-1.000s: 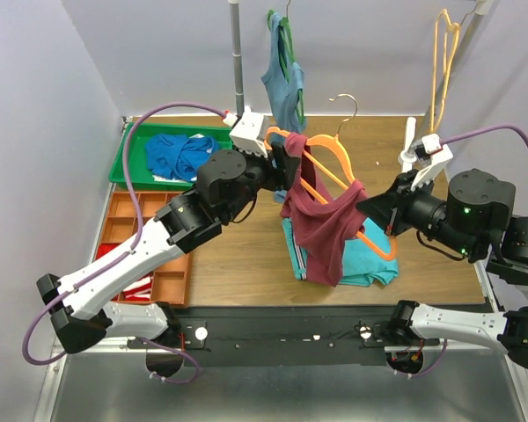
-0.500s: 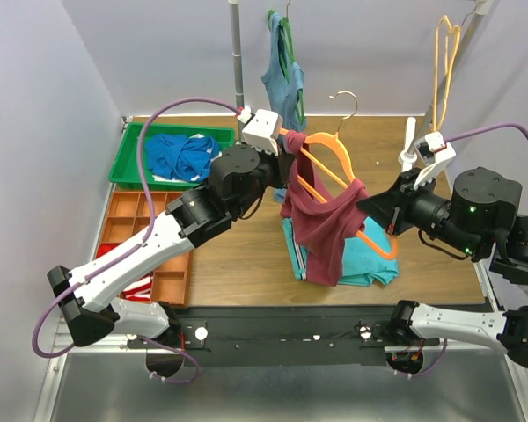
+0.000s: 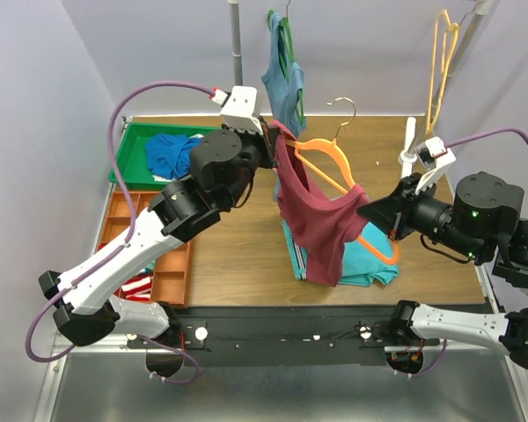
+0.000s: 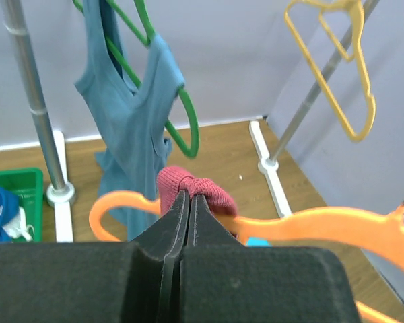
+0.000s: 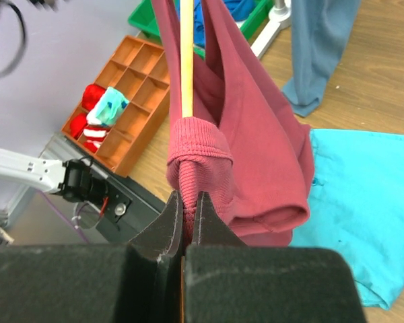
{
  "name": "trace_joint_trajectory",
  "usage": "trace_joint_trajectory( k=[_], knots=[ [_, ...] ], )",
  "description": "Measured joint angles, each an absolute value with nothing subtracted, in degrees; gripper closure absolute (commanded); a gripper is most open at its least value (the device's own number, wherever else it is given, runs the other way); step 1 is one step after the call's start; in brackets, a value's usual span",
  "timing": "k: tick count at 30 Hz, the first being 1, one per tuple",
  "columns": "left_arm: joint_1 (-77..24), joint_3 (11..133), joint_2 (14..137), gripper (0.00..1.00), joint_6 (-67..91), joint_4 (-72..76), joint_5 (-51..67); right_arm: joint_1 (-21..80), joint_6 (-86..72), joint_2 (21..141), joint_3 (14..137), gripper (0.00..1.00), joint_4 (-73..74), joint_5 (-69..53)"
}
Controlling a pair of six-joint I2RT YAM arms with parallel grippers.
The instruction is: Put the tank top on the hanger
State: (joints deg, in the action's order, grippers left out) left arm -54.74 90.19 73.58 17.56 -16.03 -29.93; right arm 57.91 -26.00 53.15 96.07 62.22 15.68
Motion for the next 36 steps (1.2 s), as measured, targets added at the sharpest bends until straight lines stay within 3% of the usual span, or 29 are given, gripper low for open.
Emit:
trace_joint_trajectory(
  k=[5,9,11,15,18,28,36],
  knots=[
    [-54.7,96.6,74.5,0.98,17.1,-18.3,-30.9,57.9,-26.1,53.1,96.2,0.99,62.2,14.3],
    [-54.5,100.1,76.8,0.70,16.9,-20.1,-30.8,57.9,-26.1,53.6,97.7,0.99,62.7,13.8],
    [-54.4,100.1,77.5,0.62,16.9,-21.1,-30.5,57.9,-26.1,54.0,99.0,0.99,62.8,13.8],
    [-54.3,100.4,78.7,0.24,16.7,-23.4,-30.4,57.9,-26.1,54.5,100.8,0.99,62.8,13.5],
    [-54.3,100.9,79.2,0.13,16.3,-24.1,-30.2,57.9,-26.0,55.1,102.3,0.99,63.3,13.4],
    [-54.3,92.5,68.1,0.09,16.3,-19.0,-30.0,57.9,-25.9,57.6,109.6,0.99,66.6,16.6],
    [-54.1,87.0,59.5,0.12,18.7,-14.8,-29.7,57.9,-26.1,58.9,118.7,0.99,71.6,31.5]
  ],
)
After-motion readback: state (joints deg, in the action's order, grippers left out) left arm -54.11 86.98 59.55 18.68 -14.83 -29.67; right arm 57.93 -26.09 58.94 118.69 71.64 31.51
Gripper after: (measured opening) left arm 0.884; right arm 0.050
